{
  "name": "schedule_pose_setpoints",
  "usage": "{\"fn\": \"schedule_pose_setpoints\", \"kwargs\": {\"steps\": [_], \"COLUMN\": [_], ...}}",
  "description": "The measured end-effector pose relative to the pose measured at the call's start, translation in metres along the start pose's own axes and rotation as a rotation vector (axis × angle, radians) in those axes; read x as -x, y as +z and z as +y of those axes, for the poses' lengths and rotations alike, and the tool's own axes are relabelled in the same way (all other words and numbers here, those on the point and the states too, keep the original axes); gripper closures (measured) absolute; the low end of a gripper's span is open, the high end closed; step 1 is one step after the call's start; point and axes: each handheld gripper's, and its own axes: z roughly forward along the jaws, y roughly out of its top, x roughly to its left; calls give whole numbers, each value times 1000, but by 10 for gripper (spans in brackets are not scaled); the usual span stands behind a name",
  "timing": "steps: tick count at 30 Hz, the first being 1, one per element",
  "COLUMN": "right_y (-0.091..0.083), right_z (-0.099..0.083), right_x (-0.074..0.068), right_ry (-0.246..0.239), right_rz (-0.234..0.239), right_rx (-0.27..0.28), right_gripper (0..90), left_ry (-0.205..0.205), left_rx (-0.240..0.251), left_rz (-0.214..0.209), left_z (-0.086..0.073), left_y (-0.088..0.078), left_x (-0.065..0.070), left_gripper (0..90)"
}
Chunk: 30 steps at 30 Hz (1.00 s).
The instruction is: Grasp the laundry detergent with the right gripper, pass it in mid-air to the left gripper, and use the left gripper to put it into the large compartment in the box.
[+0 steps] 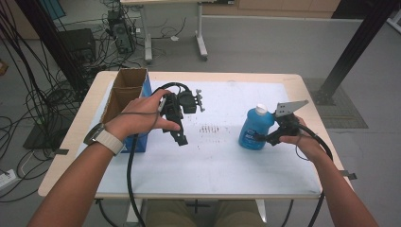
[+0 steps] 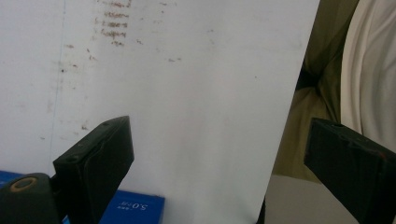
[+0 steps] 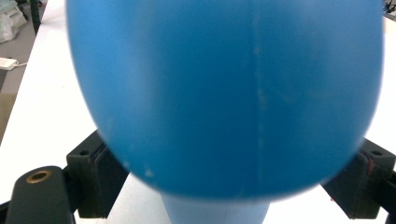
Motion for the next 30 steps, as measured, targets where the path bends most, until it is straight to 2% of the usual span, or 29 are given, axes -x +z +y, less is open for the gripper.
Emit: {"fn": "schedule_pose_setpoints", "kwargs": {"steps": [30], "right_y": [8], "right_z": [-7], "right_x": [-1], "right_ry": [1], "right_rz": [12], "right_rx": [40], "right_gripper": [233], "left_ry": [-9], "left_rx": [7], "left_rz": [1], "left_z": [-1], "left_y": [0], "left_x": [0], "left_gripper": [88]}}
